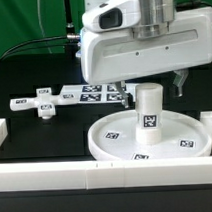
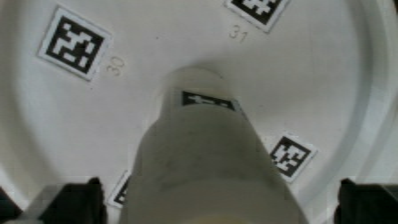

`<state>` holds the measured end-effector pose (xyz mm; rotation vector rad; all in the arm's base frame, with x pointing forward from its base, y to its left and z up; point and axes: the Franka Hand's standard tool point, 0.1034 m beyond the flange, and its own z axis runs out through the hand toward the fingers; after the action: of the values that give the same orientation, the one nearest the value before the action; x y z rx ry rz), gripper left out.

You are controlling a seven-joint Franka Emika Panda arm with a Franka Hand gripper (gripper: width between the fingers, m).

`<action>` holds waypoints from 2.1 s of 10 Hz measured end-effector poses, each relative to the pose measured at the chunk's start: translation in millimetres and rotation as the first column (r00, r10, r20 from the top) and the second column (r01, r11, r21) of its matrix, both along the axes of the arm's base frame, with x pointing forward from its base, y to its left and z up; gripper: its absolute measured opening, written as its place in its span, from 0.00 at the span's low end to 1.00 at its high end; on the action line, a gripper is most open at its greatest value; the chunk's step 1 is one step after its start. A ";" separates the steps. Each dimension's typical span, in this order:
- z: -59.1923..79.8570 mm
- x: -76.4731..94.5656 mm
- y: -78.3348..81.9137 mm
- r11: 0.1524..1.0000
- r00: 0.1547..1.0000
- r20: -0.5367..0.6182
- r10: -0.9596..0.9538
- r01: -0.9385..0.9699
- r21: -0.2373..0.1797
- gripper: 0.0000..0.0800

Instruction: Assemble round table

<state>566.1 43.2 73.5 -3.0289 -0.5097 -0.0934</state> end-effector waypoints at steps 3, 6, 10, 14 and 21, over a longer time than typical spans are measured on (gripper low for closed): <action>0.8 1.1 1.8 0.972 0.972 0.011 0.233 -0.232 -0.035 0.81; 0.1 0.8 -1.2 0.903 0.904 0.015 0.428 -0.427 -0.053 0.81; 1.1 3.0 1.1 0.656 0.661 -0.012 0.750 -0.747 -0.111 0.81; 0.3 2.7 -4.5 0.466 0.474 -0.040 0.880 -0.876 -0.123 0.81; -0.1 1.3 3.7 0.331 0.341 -0.069 0.937 -0.934 -0.133 0.81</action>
Offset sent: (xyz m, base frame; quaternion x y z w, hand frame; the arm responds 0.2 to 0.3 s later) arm 0.0000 0.0000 0.0000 0.0000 0.0000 -0.1938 0.9810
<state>567.4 46.9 73.3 -2.2754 -2.2510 -0.0084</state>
